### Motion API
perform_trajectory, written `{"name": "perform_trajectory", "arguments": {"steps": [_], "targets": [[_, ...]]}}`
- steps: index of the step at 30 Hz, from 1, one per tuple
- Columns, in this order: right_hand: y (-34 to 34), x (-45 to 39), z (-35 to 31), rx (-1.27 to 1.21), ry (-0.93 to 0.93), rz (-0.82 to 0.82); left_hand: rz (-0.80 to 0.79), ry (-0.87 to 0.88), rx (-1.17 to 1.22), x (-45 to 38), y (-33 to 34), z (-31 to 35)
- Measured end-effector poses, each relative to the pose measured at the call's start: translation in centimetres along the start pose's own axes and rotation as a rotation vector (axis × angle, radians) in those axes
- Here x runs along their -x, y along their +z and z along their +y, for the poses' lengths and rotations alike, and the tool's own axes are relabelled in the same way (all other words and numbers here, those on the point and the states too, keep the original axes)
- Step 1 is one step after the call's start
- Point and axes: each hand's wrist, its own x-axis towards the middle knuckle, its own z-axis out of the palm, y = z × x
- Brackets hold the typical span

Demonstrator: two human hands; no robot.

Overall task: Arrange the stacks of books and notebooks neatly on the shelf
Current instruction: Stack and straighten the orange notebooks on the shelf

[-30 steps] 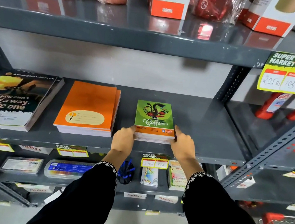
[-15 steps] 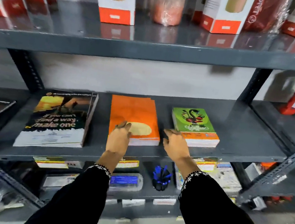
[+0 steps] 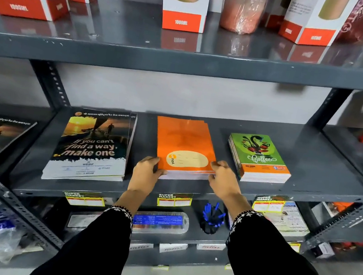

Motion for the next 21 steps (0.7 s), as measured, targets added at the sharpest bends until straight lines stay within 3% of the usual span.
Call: {"name": "perform_trajectory", "arguments": {"steps": [8, 21], "targets": [[-0.25, -0.48, 0.87, 0.007, -0.007, -0.005, -0.007, -0.010, 0.039, 0.21, 0.94, 0.14], [-0.66, -1.01, 1.11, 0.183, -0.058, -0.075, -0.063, 0.028, -0.290, 0.34, 1.02, 0.24]]}}
